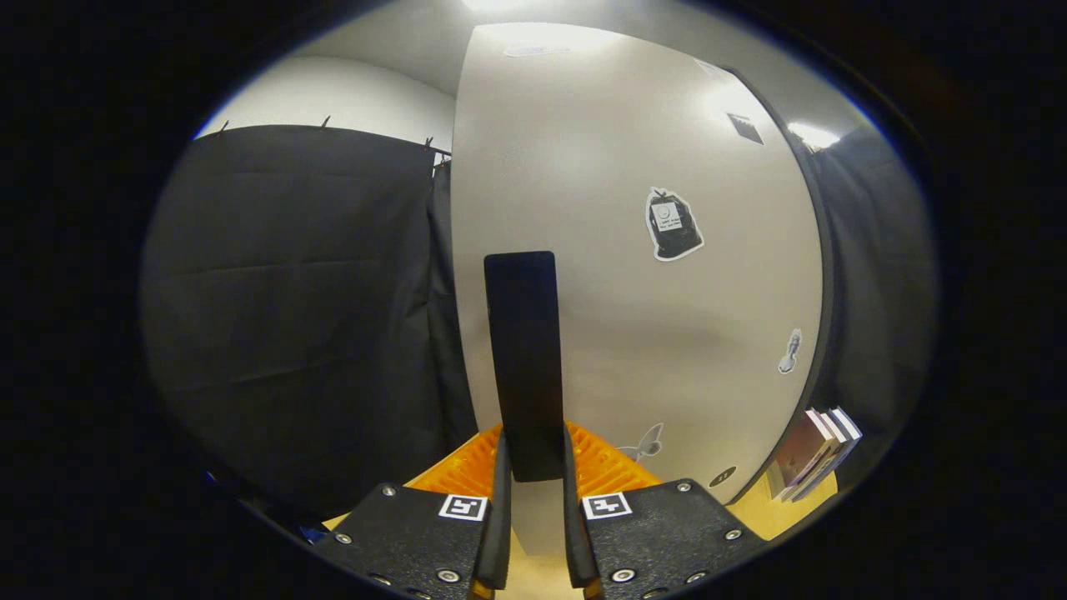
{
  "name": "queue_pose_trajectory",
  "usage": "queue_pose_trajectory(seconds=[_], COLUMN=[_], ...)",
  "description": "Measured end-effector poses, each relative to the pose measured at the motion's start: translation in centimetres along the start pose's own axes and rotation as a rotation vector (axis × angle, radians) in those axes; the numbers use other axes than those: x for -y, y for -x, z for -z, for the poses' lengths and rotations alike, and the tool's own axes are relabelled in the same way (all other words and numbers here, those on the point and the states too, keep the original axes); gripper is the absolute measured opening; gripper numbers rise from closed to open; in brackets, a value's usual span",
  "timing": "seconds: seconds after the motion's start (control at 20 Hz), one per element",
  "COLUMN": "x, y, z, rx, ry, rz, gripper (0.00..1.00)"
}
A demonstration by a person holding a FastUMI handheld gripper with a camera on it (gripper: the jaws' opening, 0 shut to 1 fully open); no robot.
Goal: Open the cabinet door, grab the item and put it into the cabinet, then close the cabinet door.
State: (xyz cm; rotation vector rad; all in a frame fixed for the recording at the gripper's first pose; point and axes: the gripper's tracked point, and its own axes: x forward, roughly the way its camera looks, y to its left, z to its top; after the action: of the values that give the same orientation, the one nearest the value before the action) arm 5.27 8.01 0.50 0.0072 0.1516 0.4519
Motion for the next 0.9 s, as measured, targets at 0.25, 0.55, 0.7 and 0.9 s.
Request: queue_pose_trajectory(seconds=[0.25, 0.55, 0.7, 0.9], x=[1.2, 3.2, 4.9, 7.1], y=[4.2, 8.3, 10.6, 13.3], z=[0.6, 0.9, 1.0, 1.3], rx=[-0.057, -0.055, -0.046, -0.036], ry=[-0.055, -0.05, -0.069, -0.13], rz=[-0.055, -0.034, -0.009, 0.057], gripper=[0.28, 0.27, 0.27, 0.27])
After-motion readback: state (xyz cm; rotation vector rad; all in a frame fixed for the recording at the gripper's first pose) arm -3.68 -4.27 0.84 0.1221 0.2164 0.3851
